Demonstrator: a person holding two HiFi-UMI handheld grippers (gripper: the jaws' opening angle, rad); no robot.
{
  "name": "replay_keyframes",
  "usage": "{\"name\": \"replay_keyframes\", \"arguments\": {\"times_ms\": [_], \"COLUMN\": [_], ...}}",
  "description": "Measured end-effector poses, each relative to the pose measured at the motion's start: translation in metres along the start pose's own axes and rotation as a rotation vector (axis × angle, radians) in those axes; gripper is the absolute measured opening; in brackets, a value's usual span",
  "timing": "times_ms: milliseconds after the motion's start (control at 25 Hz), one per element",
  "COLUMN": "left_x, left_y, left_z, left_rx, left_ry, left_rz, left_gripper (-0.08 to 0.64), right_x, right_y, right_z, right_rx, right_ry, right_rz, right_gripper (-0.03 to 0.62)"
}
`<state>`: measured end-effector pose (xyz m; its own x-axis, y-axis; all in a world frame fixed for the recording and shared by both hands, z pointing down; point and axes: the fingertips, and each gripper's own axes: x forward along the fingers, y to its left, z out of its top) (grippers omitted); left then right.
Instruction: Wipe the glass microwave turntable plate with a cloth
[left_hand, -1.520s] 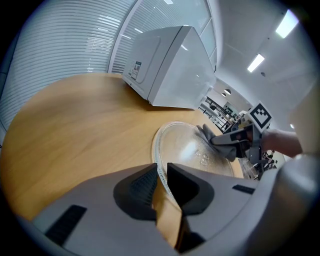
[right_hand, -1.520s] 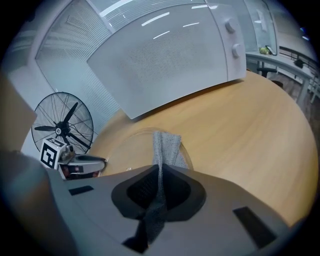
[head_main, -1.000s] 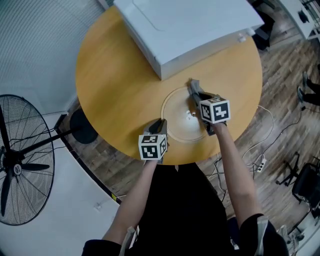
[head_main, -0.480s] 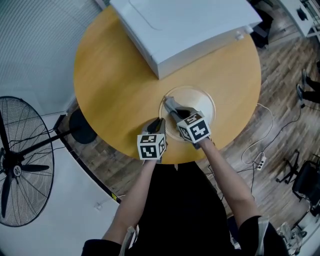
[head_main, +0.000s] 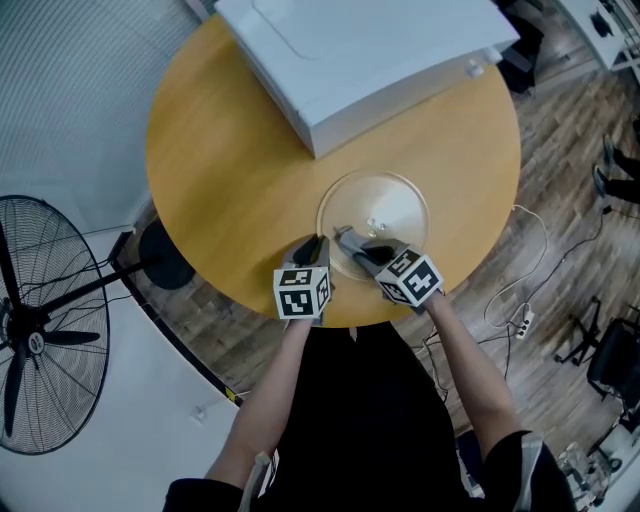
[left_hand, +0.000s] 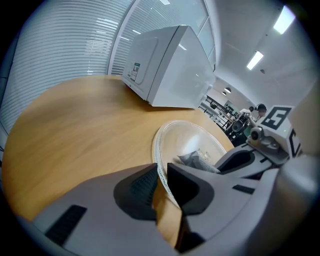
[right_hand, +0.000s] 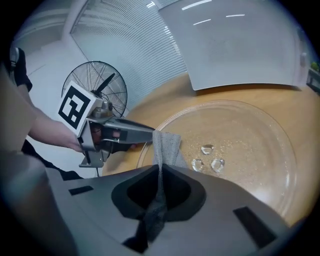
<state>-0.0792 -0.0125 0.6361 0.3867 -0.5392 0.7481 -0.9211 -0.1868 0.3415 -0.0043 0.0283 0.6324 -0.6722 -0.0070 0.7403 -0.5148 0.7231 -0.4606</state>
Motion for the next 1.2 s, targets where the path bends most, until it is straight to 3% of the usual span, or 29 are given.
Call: {"name": "replay_keyframes", "arguments": {"times_ms": [280, 600, 880, 1040, 1200], "left_x": [0.0, 0.0, 0.0, 0.0, 0.0], "left_y": [0.0, -0.001, -0.001, -0.001, -0.001], "left_z": [0.0, 0.0, 0.0, -0.001, 0.0], "left_rx": [0.002, 0.007, 0.01, 0.012, 0.009], "left_ry": [-0.002, -0.002, -0.004, -0.005, -0.005], "left_rz": [0.0, 0.0, 0.001, 0.001, -0.001], "left_gripper": [0.057, 0.058, 0.058, 0.058, 0.058], "right_x": [-0.031, -0.055, -0.044, -0.03, -0.012], "right_y": [-0.041, -0.104, -0.119, -0.1, -0.065], "right_z": [-0.008, 0.018, 0.049, 0.055, 0.051], "right_rx": [0.069, 0.119, -0.007, -0.056, -0.171], "right_ry": [0.02, -0.054, -0.07, -0.096, -0.08], "right_rz": [0.014, -0.168, -0.347, -0.355, -0.3], "right_gripper": [0.023, 0.023, 0.025, 0.025, 0.025]}}
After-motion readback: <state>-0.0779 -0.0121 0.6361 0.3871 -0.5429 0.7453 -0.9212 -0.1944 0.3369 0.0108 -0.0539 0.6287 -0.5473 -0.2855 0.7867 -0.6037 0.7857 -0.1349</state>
